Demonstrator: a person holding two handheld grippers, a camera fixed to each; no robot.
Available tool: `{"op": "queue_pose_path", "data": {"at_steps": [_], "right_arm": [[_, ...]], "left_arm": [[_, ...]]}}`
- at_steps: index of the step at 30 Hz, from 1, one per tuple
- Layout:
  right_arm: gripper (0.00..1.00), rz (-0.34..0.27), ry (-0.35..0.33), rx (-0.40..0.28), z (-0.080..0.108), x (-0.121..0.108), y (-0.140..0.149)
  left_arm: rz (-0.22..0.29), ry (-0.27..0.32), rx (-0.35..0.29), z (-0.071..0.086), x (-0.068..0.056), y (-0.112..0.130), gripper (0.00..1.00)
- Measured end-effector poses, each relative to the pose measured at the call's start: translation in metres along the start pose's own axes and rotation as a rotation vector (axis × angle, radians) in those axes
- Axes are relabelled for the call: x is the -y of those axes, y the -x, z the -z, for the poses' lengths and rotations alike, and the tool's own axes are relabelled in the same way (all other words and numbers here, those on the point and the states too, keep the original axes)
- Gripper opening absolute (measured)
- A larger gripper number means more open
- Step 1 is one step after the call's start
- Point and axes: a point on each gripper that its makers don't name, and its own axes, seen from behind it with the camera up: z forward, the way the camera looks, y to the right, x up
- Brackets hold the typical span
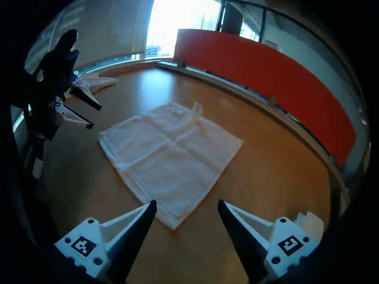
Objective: Fold towel
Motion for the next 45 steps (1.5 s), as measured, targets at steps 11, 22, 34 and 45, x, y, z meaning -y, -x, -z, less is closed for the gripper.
{"op": "queue_pose_path", "data": {"at_steps": [11, 22, 34, 45], "right_arm": [[0.86, 0.000, -0.049, 0.062, -0.015, 0.008, 0.031], [0.55, -0.025, -0.098, 0.108, -0.020, 0.014, 0.049], [0.24, -0.070, -0.121, 0.111, -0.020, 0.018, 0.053], [0.18, -0.055, -0.120, 0.110, -0.021, 0.021, 0.051]], "left_arm": [[-0.018, 0.020, 0.068, -0.019, -0.008, 0.020, 0.97], [-0.001, 0.039, 0.128, -0.025, -0.022, 0.037, 0.72], [0.036, 0.005, 0.131, -0.027, -0.017, 0.039, 0.54], [0.027, -0.041, 0.142, -0.029, -0.007, 0.039, 0.19]]}}
